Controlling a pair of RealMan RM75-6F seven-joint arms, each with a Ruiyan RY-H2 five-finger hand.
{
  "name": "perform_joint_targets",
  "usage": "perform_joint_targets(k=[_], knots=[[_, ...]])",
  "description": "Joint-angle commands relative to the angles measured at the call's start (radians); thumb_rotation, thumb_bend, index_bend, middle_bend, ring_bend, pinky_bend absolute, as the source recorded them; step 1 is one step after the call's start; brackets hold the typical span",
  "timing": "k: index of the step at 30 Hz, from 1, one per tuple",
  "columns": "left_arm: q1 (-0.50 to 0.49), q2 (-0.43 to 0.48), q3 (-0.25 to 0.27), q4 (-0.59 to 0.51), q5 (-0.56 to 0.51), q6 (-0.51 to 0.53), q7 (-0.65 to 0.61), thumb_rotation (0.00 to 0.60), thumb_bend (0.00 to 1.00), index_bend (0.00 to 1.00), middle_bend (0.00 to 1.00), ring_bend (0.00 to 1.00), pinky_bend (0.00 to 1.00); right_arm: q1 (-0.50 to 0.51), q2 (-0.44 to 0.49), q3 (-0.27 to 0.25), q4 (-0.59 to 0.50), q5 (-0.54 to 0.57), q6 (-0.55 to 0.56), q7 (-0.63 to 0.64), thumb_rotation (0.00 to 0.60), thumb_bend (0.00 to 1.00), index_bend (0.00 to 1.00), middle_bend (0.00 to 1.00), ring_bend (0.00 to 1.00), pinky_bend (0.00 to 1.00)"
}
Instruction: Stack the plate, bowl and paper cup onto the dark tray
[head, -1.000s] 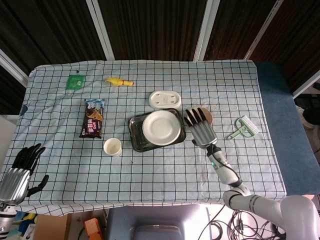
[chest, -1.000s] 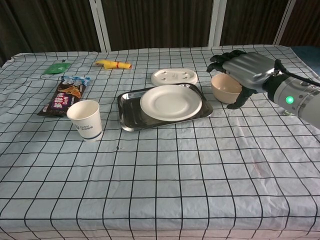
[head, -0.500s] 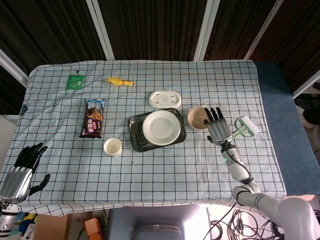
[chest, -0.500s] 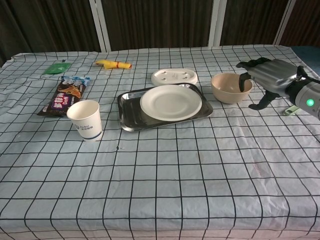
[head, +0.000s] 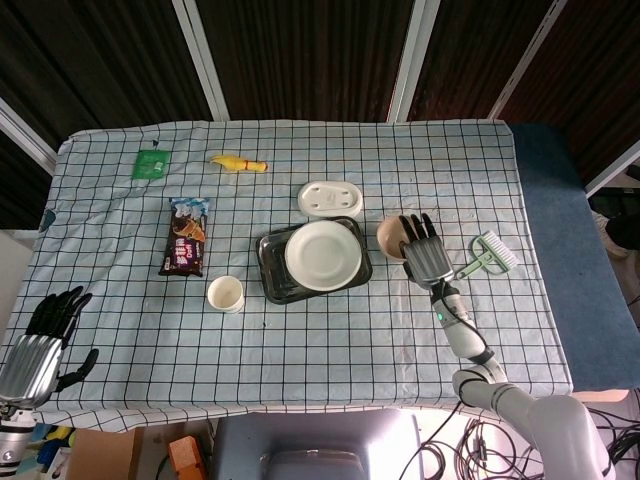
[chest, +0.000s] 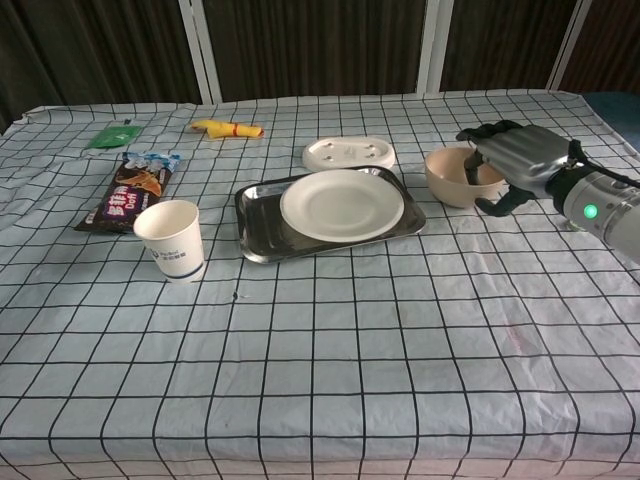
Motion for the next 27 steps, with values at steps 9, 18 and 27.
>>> perform_joint_targets(k=[9, 18, 27], knots=[[0.001, 0.001, 0.001, 0.002, 0.005, 0.007, -0.012, 0.6, 0.36, 0.0, 0.0, 0.0, 0.02, -0.012, 0.012, -0.004, -0.042, -0.066, 0.157, 0.036, 0.6, 0.44, 0.7, 0.1, 0.0, 0.0], [-0.007, -0.003, -0.003, 0.001, 0.005, -0.001, -0.003, 0.6, 0.36, 0.0, 0.0, 0.0, 0.02, 0.067, -0.023, 0.036, -0.14, -0.083, 0.174, -0.038, 0.6, 0.45, 0.69, 0.12, 0.0, 0.0], [0.001, 0.002, 0.001, -0.001, 0.008, 0.01, -0.006, 0.6, 0.36, 0.0, 0.0, 0.0, 0.02, 0.134, -0.128, 0.07, -0.114, -0.039, 0.104, -0.13, 0.6, 0.45, 0.69, 0.12, 0.0, 0.0]])
